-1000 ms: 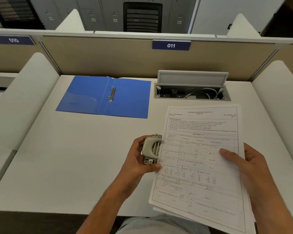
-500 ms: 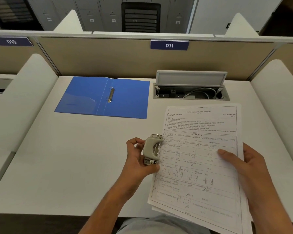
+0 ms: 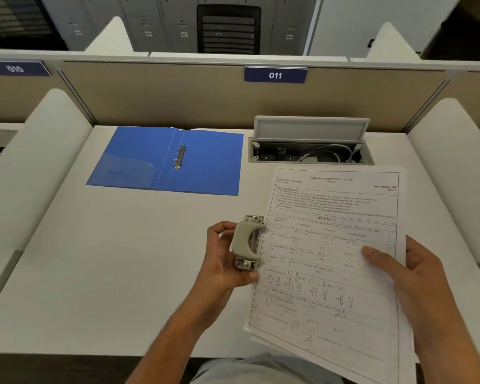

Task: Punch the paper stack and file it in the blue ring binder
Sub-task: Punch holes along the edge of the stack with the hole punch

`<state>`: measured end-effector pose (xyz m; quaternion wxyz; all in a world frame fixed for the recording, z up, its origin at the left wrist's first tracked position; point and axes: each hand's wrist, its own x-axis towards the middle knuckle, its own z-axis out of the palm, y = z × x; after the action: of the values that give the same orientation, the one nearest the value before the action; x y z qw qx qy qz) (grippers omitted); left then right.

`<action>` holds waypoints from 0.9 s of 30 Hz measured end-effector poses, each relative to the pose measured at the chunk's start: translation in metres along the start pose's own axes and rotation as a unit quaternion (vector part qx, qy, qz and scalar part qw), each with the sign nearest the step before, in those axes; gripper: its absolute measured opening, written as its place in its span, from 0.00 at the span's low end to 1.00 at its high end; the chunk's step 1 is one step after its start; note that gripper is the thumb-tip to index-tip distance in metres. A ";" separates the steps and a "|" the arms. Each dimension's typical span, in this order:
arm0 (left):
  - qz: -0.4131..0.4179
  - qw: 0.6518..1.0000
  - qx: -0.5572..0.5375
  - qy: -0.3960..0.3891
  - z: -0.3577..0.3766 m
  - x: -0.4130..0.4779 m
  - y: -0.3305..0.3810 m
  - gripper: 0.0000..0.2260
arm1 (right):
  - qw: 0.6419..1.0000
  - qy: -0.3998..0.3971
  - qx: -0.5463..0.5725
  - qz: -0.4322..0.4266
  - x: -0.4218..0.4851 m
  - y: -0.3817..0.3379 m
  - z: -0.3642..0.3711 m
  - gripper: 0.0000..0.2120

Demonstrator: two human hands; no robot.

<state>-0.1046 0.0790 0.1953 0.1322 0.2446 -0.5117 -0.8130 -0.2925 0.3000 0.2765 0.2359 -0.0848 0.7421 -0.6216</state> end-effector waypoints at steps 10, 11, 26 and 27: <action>0.000 0.999 0.027 0.021 0.002 0.000 0.002 0.38 | 0.999 0.008 -0.031 -0.027 -0.001 -0.005 -0.001 0.12; 0.002 0.999 0.028 0.021 0.002 0.000 0.002 0.37 | 0.999 0.007 -0.032 -0.030 0.000 -0.005 -0.001 0.13; 0.017 0.997 0.077 0.017 0.006 0.000 0.005 0.37 | 0.997 -0.001 -0.051 -0.055 0.003 -0.006 -0.003 0.13; 0.016 0.997 0.078 0.016 0.006 0.000 0.005 0.36 | 0.997 -0.002 -0.054 -0.056 0.003 -0.007 -0.004 0.13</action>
<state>-0.1078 0.0820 0.2022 0.1337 0.2588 -0.5754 -0.7642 -0.2977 0.3007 0.2828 0.1978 -0.1400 0.7681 -0.5927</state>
